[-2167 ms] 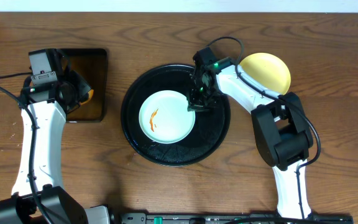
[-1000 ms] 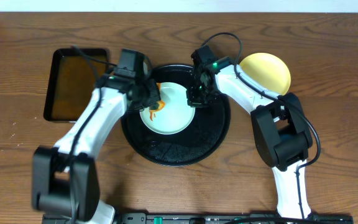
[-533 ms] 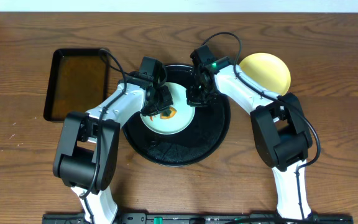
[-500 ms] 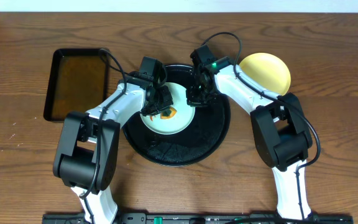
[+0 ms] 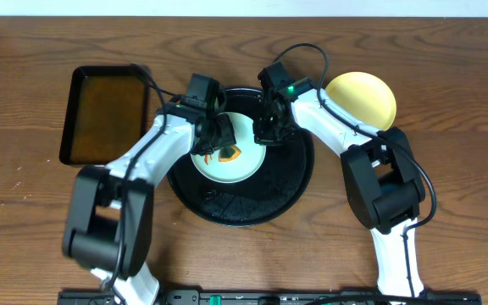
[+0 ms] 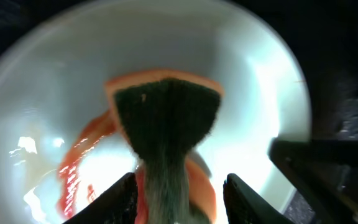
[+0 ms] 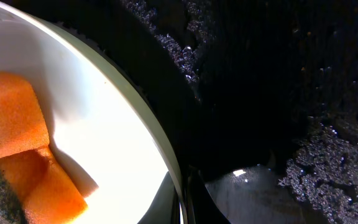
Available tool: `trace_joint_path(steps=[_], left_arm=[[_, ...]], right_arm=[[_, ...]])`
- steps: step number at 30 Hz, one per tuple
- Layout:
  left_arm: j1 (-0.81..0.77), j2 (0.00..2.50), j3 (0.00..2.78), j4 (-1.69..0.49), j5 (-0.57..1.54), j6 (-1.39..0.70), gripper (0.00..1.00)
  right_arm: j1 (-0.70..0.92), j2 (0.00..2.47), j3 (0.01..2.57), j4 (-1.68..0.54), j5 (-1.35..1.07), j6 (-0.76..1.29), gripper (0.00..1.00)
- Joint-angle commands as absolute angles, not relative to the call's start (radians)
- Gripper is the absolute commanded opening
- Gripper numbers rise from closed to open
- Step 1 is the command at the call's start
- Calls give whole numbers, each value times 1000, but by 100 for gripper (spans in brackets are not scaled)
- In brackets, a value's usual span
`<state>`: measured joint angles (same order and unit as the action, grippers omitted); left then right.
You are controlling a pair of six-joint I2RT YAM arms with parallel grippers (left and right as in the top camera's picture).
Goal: Clean dirty plates on tray and stack at the side
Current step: 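Scrub the sauce on the light-blue plate with the left sponge while right holds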
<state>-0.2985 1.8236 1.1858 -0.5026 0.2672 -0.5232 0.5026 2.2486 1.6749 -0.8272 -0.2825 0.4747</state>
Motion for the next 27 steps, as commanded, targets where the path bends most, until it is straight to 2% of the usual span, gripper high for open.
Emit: trace_joint_path(steps=[1,14,18,27], left_arm=[[-301,1761,1182,-519,172,-505,46],[-365,1835,1182,-490,154,-506,41],[-379,1846,1182,-488,81,-506,37],[-379,1864,1182,-488,-12,-506,37]], right_arm=[[505,2305,1649,-826,-120,501,1],[505,2305,1648,-826,-120,501,1],[505,2305,1648,-827,-120,501,1],[505,2305,1647,-829,-120,501,1]])
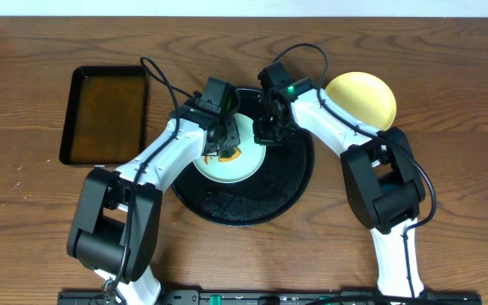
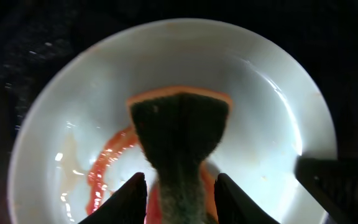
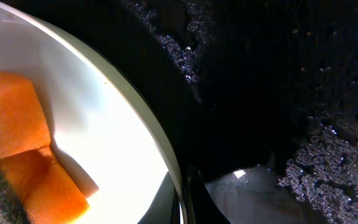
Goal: Clean dirty plates on tray and stack at the side
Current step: 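Scrub the sauce on the light-blue plate with the left sponge while right holds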
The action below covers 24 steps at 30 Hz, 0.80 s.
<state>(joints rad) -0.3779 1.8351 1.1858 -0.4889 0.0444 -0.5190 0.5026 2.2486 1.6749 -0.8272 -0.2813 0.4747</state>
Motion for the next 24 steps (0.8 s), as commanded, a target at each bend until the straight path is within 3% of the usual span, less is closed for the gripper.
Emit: trace_joint_path(steps=[1,15,24], left_arm=[[-379,1869,1182,-488,-11,-511,37],[-379,1877,1182,-480,44,-540,33],[-386,1889,1182,-480,56,-540,20]], right_arm=[[505,2305,1647,-829,-120,500,1],[505,2305,1646,-826,-116,501,1],[505,2305,1646,-827,-116,501,1]])
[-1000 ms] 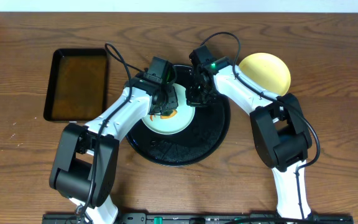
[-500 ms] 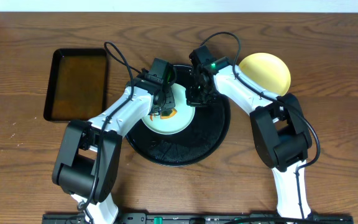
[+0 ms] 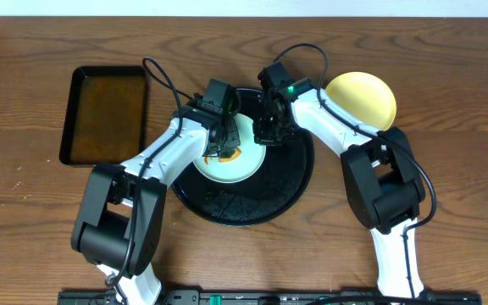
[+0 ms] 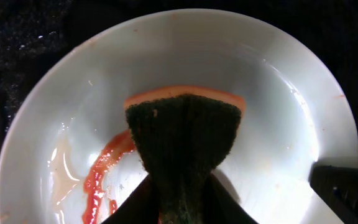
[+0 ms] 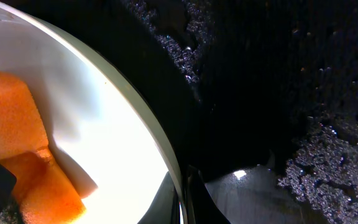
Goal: Clean dirty plates on tray and stack at the side
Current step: 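Scrub the sauce on the light-blue plate with the left sponge while right holds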
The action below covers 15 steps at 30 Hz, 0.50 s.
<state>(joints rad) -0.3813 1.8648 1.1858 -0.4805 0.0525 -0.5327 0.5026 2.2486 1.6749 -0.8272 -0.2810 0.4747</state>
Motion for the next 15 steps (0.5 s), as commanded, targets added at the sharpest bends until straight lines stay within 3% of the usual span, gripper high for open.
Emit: trace_joint_path(steps=[1,2,3,15], left_arm=[[-386,1892,1182,-481,57,-540,19],[-388,1894,1182,-481,60,-540,10],[-390,1895,1182,-481,60,-540,8],[-418,1876,1184,-458,59,-483,7]], right_arm=[[505,2305,1646,-827,-116,501,1],[505,2305,1646,-827,-116,501,1],[505,2305,1646,-827,-116,500,1],[505,2305,1646,-828,-112,500,1]])
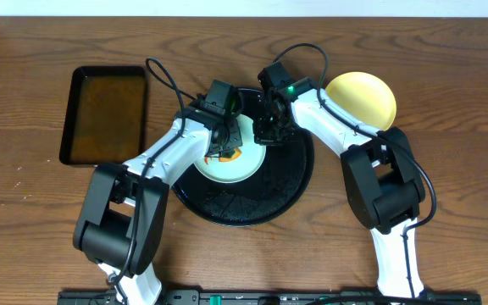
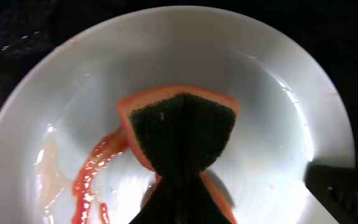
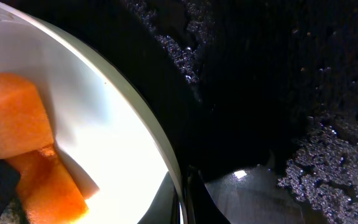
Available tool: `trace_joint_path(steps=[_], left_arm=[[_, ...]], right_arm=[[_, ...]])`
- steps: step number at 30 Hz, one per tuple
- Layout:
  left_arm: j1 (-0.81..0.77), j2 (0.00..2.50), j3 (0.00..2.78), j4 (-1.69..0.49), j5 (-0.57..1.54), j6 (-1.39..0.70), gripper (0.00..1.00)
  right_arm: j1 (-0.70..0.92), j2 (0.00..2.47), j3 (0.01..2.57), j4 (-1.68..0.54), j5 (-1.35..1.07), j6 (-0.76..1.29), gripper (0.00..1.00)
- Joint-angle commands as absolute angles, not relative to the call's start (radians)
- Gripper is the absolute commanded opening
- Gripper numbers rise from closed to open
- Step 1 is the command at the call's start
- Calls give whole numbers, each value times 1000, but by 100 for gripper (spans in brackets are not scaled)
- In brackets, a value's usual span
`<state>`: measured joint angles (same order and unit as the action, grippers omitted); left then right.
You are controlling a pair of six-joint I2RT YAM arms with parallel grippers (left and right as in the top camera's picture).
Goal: Clean dirty plates on tray and stack at the side
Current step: 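Scrub the sauce on the light-blue plate with the left sponge while right holds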
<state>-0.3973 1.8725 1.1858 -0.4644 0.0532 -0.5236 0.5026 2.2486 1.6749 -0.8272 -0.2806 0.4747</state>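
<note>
A white plate (image 1: pixel 231 166) lies in the round black tray (image 1: pixel 257 203). A red sauce streak (image 2: pixel 89 180) marks its left side. My left gripper (image 1: pixel 221 144) is shut on an orange sponge (image 2: pixel 179 134), its dark green scouring face turned to the left wrist camera, over the plate's middle. The same sponge (image 3: pixel 14 121) shows orange in the right wrist view. My right gripper (image 1: pixel 266 133) is shut on the plate's right rim (image 3: pixel 163 158), one finger inside and one outside. A yellow plate (image 1: pixel 364 97) sits on the table to the right of the tray.
A rectangular black tray (image 1: pixel 107 114) with a brownish bottom sits at the far left on the wooden table (image 1: pixel 41 229). The round tray's wet, bubbly floor (image 3: pixel 328 155) shows beside the plate. Both arms cross over the tray's far half.
The sponge sits a touch further left on the plate, the left wrist barely displaced. The sauce streak is unchanged. The right gripper holds the rim just as before.
First the left gripper held the sponge close down on the plate, near its left-middle. Then it stood further toward the plate's far side, with the camera higher and the whole plate in view. The red streak has stayed on the left. The right gripper pinched the rim throughout.
</note>
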Motion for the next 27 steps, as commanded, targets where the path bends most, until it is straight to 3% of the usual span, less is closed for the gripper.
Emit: trace_joint_path(steps=[1,17,27], left_arm=[[-425,1876,1184,-453,59,-466,7],[-428,1884,1182,-413,33,-426,8],[-383,2017,1182,-445,22,-379,7]], right_arm=[[505,2305,1646,-828,-112,500,1],[505,2305,1646,-830,-112,500,1],[505,2305,1646,-831,-109,500,1]])
